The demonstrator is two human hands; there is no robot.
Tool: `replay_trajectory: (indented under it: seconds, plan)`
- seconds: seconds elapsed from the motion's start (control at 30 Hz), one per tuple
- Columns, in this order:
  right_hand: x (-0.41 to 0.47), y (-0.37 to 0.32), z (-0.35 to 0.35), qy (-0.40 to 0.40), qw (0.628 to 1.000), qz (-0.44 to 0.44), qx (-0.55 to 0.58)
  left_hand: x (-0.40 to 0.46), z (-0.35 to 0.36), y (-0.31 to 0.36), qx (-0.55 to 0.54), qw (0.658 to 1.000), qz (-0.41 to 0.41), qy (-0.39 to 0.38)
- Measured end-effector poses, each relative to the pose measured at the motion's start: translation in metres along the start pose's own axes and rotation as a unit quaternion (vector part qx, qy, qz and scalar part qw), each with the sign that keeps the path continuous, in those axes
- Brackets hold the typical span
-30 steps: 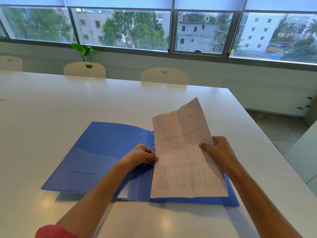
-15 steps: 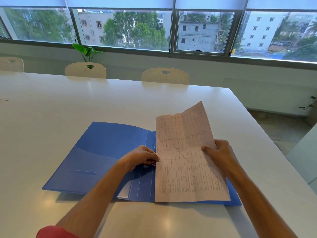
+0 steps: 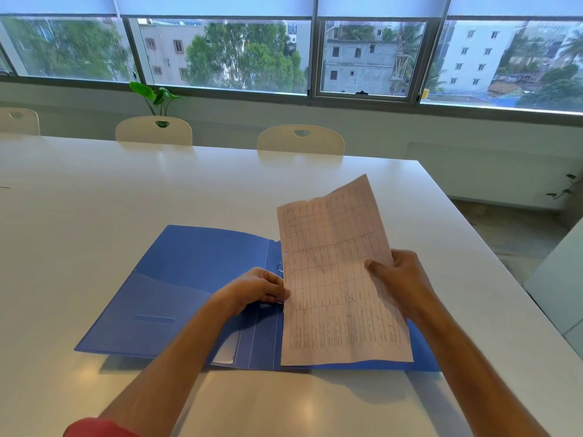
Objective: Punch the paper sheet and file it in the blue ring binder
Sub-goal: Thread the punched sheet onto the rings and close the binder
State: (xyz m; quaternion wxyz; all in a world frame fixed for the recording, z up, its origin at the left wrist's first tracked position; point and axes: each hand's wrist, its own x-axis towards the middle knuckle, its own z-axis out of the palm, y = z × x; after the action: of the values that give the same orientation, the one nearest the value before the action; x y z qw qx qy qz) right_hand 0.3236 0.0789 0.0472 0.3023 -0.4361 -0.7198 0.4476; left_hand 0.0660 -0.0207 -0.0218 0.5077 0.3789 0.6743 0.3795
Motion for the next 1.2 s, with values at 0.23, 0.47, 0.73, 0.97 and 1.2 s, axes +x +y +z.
replay_trajectory:
  seconds: [0.23, 0.47, 0.73, 0.97, 1.2]
  plan:
    - [0.006, 0.0, -0.001, 0.005, 1.0, 0.006, -0.013, 0.003, 0.0, 0.003, -0.002, 1.0, -0.011, 0.007]
    - [0.004, 0.005, -0.004, -0.006, 1.0, 0.016, -0.015, 0.003, 0.002, 0.005, 0.027, 0.999, -0.021, 0.0]
    - [0.004, 0.009, -0.005, -0.007, 0.999, 0.033, 0.0, 0.004, 0.001, 0.003, 0.005, 1.0, -0.01, 0.001]
    - [0.008, 0.015, -0.01, -0.01, 0.999, 0.043, -0.009, 0.006, 0.008, 0.009, -0.067, 0.995, -0.006, 0.078]
    - [0.009, 0.021, -0.01, -0.015, 0.999, 0.044, -0.02, 0.02, 0.002, 0.012, -0.069, 0.947, 0.105, 0.297]
